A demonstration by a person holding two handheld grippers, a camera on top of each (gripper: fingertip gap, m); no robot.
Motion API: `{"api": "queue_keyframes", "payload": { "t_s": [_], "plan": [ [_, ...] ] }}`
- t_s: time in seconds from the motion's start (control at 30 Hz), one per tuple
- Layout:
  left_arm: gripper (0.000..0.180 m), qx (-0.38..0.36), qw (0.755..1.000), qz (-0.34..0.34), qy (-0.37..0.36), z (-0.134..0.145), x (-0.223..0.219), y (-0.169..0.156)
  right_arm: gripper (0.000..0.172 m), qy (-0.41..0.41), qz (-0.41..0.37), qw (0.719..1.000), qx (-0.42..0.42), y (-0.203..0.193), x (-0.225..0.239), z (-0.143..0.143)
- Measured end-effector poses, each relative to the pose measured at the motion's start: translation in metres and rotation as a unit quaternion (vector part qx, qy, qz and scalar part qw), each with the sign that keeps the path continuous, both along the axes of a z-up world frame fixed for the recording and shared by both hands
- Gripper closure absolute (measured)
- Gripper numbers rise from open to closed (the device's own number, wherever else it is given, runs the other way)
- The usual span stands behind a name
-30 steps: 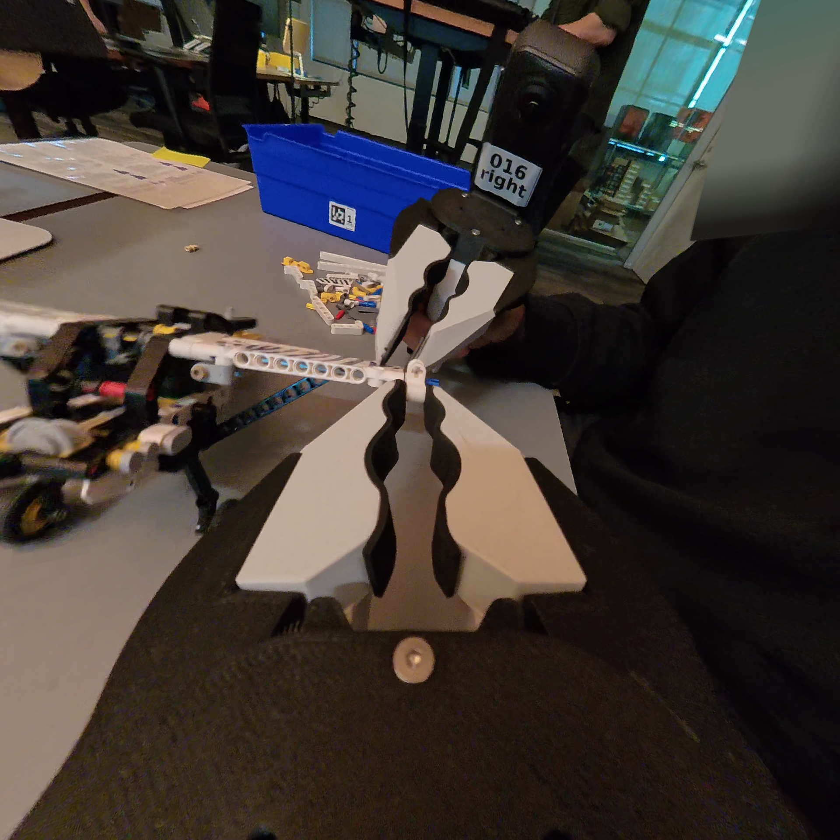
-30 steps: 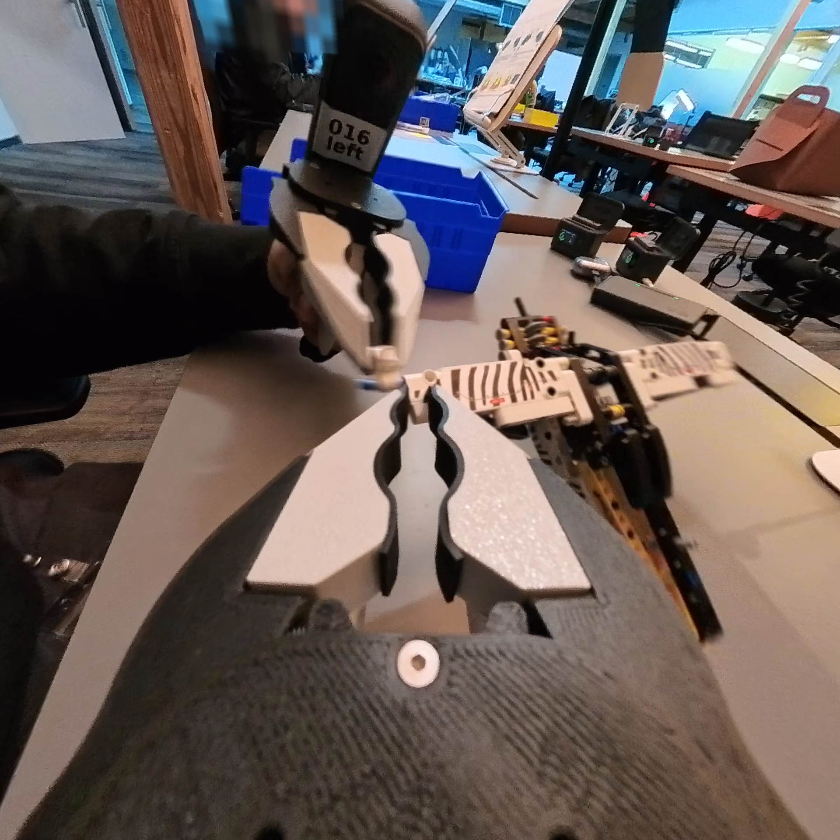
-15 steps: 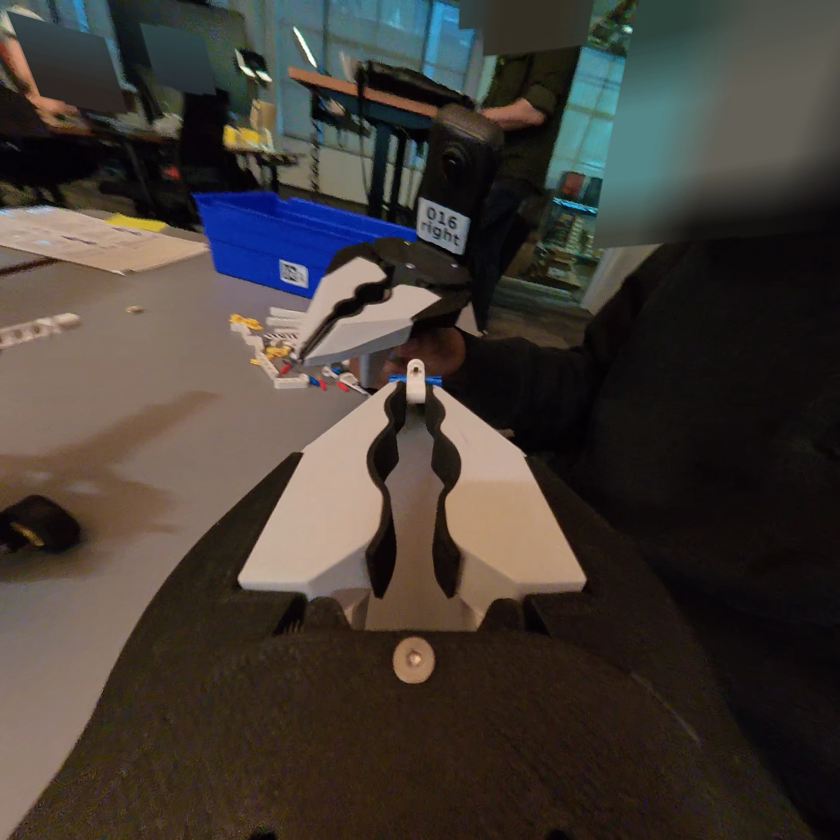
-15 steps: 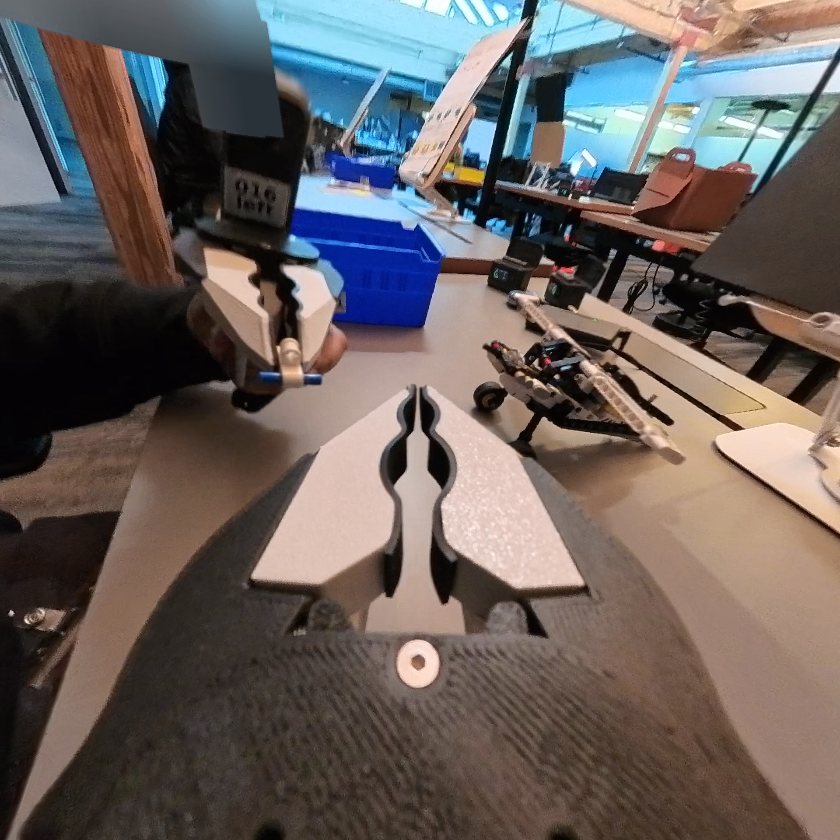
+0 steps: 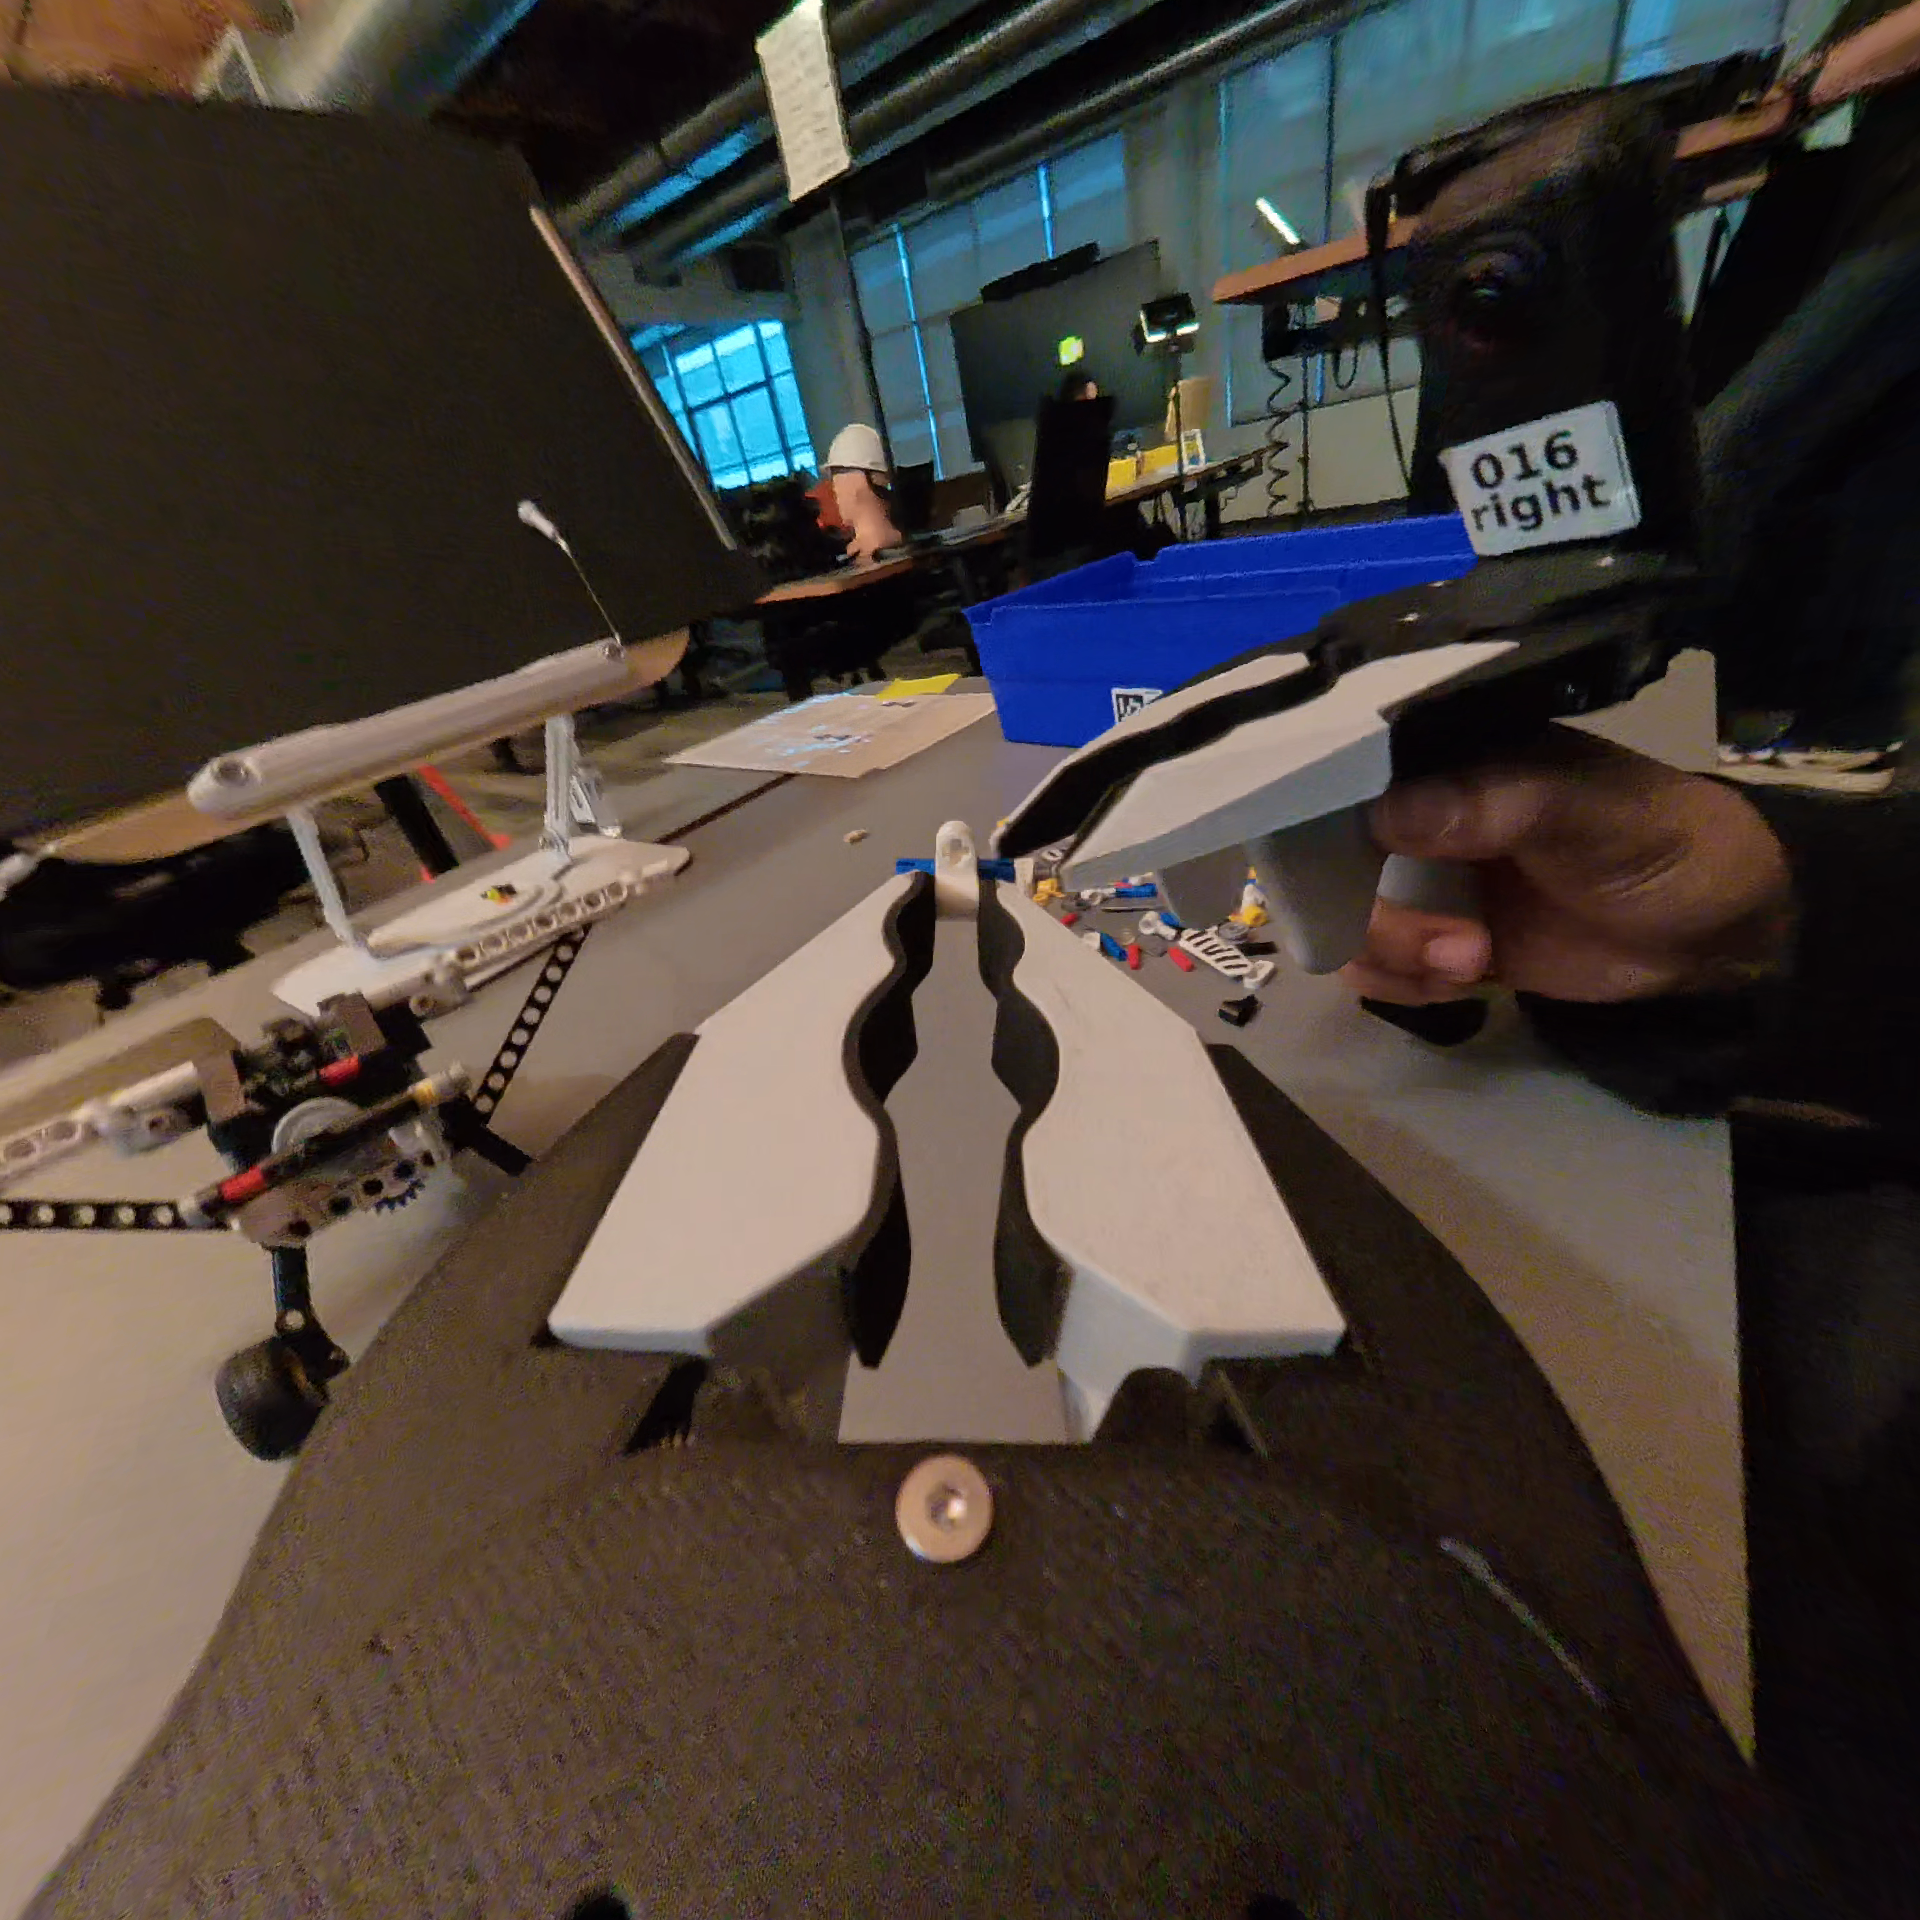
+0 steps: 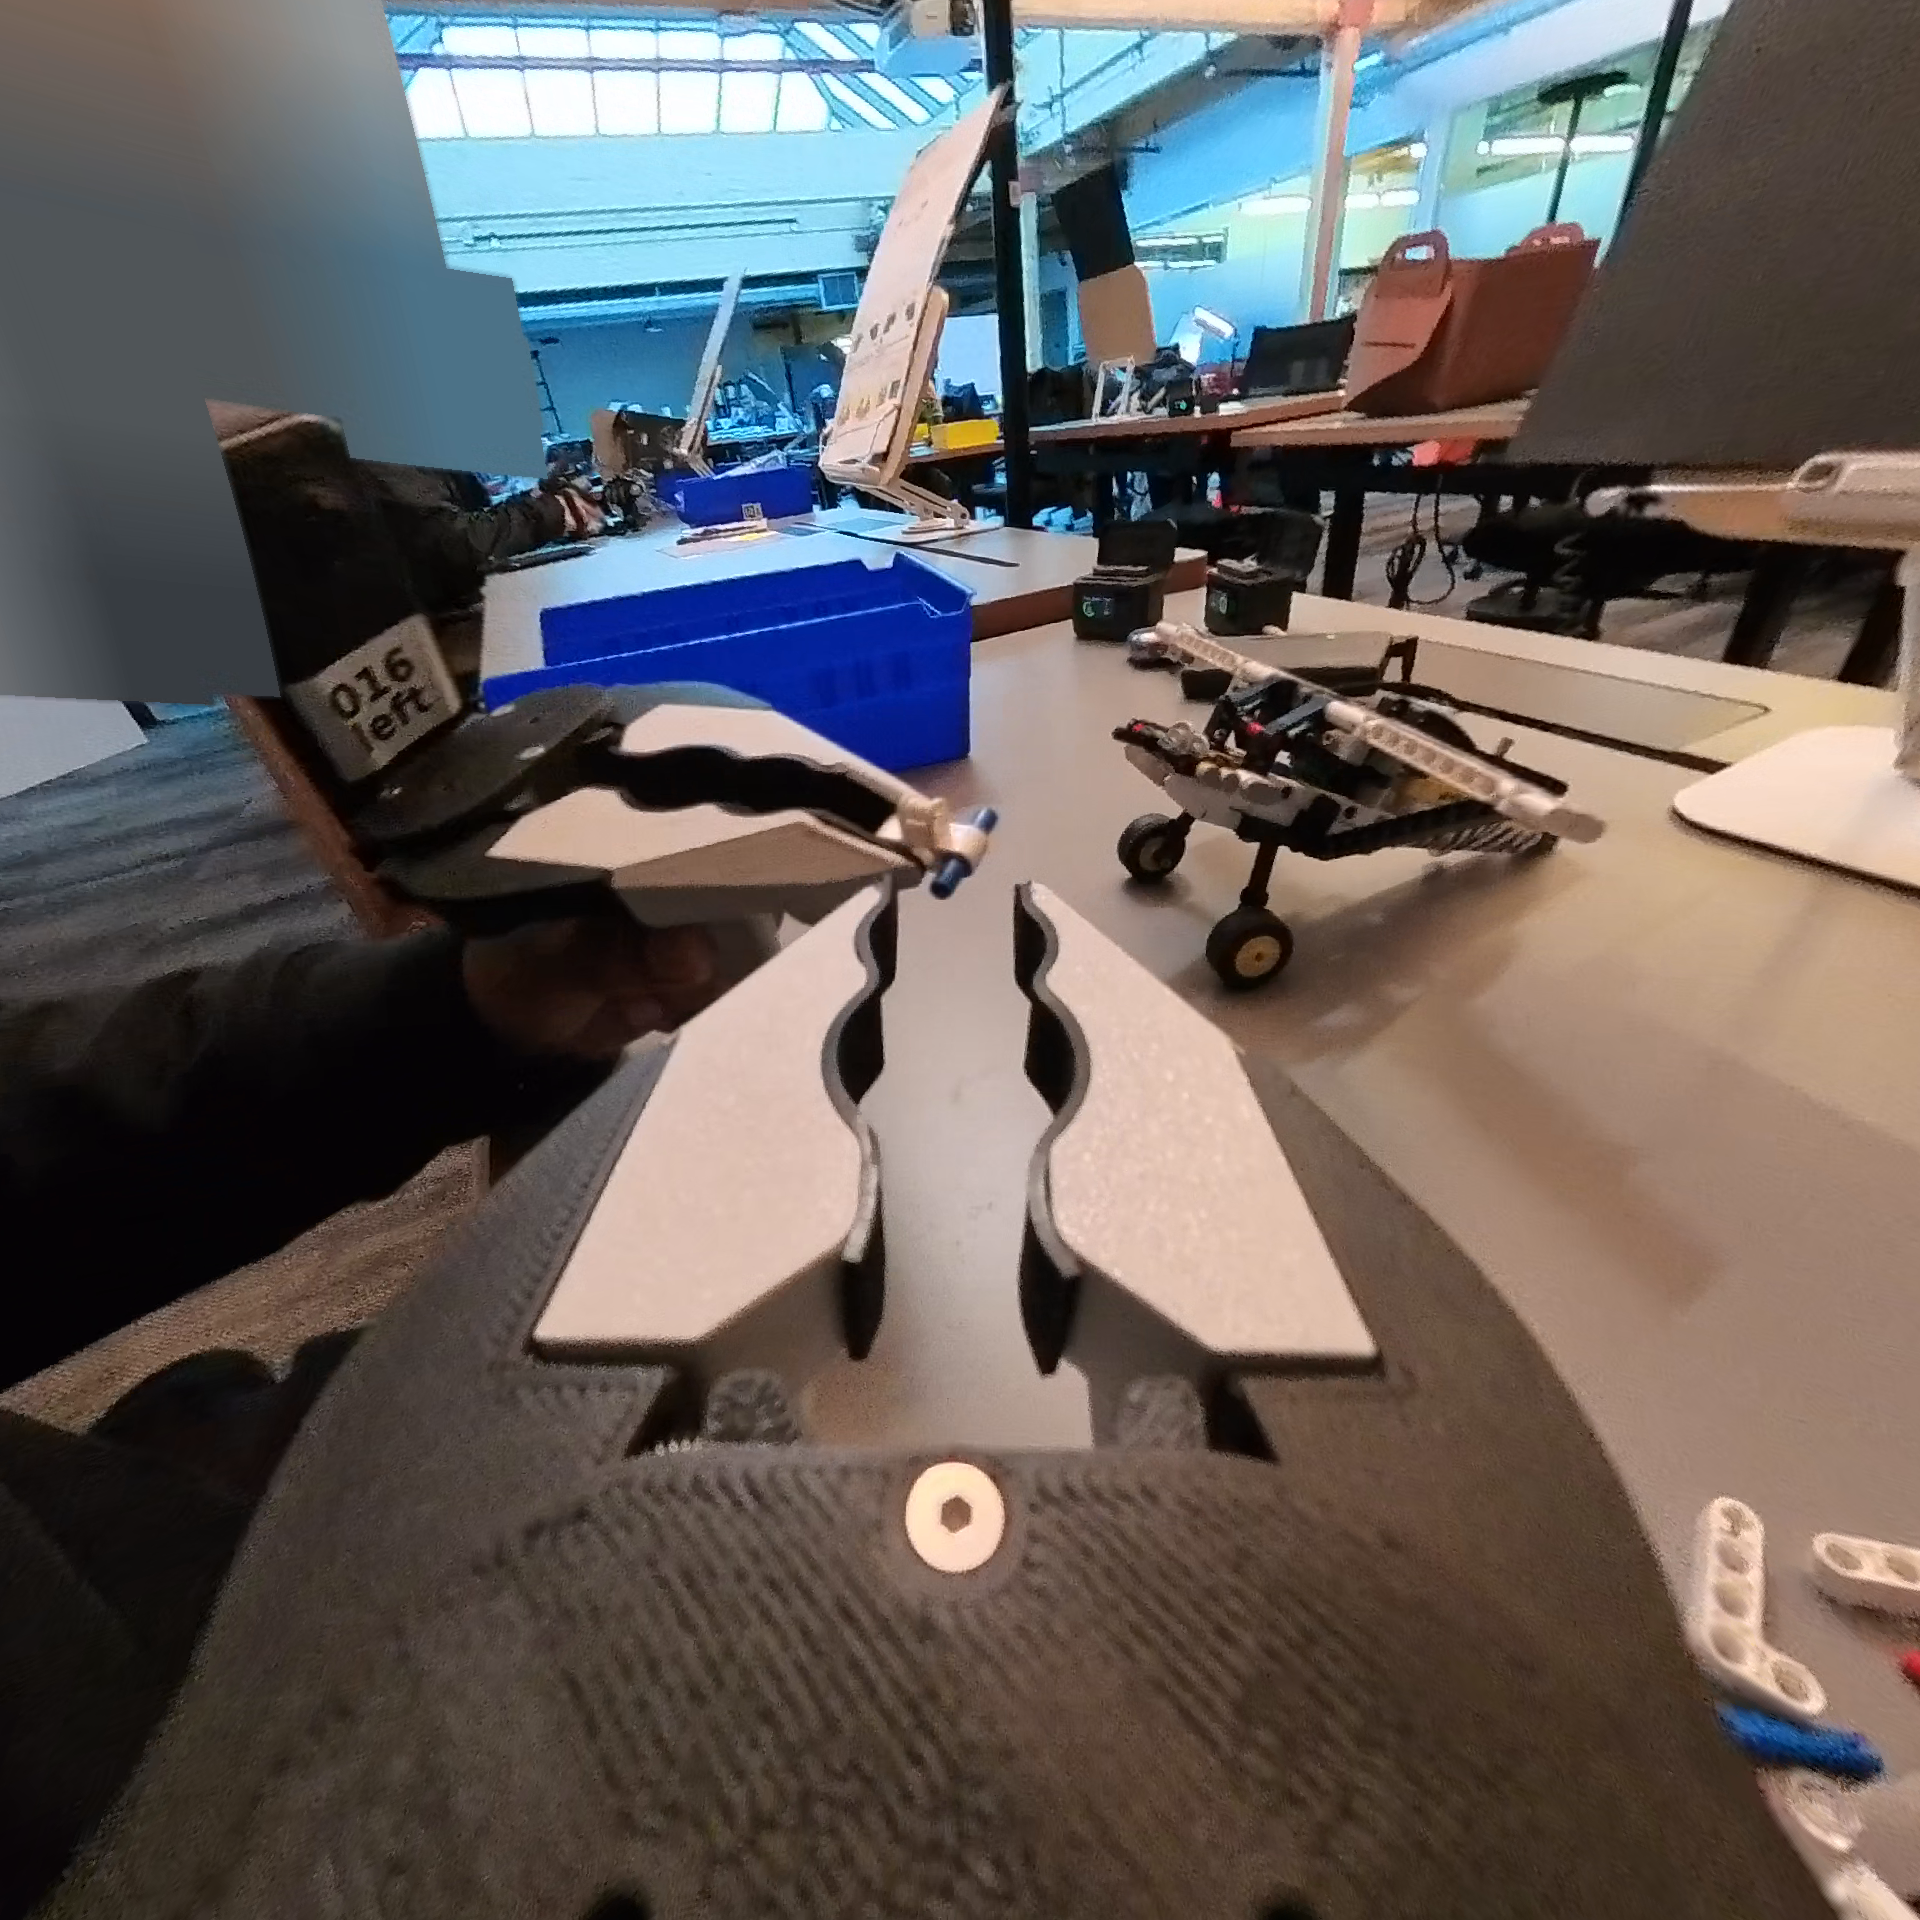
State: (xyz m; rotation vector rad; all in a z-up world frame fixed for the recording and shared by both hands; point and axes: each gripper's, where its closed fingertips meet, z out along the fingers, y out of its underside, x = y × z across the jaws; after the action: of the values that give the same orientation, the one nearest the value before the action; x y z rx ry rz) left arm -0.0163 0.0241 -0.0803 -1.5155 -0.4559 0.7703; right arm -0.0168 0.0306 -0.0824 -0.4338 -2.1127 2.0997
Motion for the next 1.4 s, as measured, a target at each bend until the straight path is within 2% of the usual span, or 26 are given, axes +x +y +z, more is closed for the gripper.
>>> {"api": "queue_keyframes", "payload": {
  "t_s": [0.07,0.2,0.4,0.67,0.77,0.87,1.0,1.23,1.27,1.3,1.37,1.4],
  "plan": [
    [0.177,0.001,1.0,0.0,0.011,0.002,0.004,0.007,0.152,-0.009,-0.007,1.0,0.011,0.002,-0.003,-0.002],
    [0.177,-0.002,1.0,0.009,0.02,0.0,0.004,0.012,0.168,-0.01,0.007,1.0,0.022,0.003,0.003,-0.005],
    [0.177,-0.018,0.999,0.003,0.034,-0.003,0.009,0.016,0.167,-0.045,0.024,0.999,0.018,0.005,0.007,-0.008],
    [0.177,-0.119,0.988,0.025,0.091,-0.016,0.011,0.016,0.169,-0.158,0.069,0.985,0.027,0.003,0.01,-0.023],
    [0.176,-0.119,0.991,0.039,0.055,-0.022,0.006,0.013,0.169,-0.151,0.042,0.987,0.046,0.002,0.005,-0.029],
    [0.175,-0.119,0.988,0.079,0.063,-0.02,0.0,0.012,0.169,-0.113,0.009,0.991,0.07,0.004,0.002,-0.024],
    [0.174,-0.095,0.99,0.094,0.041,-0.019,-0.004,0.014,0.169,-0.098,-0.025,0.991,0.087,0.008,-0.002,-0.023],
    [0.173,-0.076,0.988,0.135,0.023,-0.02,-0.008,0.019,0.171,-0.165,-0.035,0.985,0.039,0.015,-0.001,-0.027],
    [0.175,-0.057,0.982,0.18,0.02,-0.017,-0.016,0.006,0.17,-0.178,-0.022,0.982,0.058,0.016,0.005,-0.036],
    [0.175,-0.029,0.971,0.236,0.02,-0.008,-0.027,-0.025,0.17,-0.188,-0.019,0.979,0.072,0.018,0.011,-0.046],
    [0.175,0.035,0.972,0.229,-0.037,0.0,-0.035,-0.063,0.17,-0.186,-0.059,0.978,0.076,0.037,0.009,-0.06],
    [0.175,0.026,0.972,0.231,-0.025,0.002,-0.033,-0.069,0.17,-0.183,-0.076,0.978,0.069,0.049,0.004,-0.058]
  ]
}}
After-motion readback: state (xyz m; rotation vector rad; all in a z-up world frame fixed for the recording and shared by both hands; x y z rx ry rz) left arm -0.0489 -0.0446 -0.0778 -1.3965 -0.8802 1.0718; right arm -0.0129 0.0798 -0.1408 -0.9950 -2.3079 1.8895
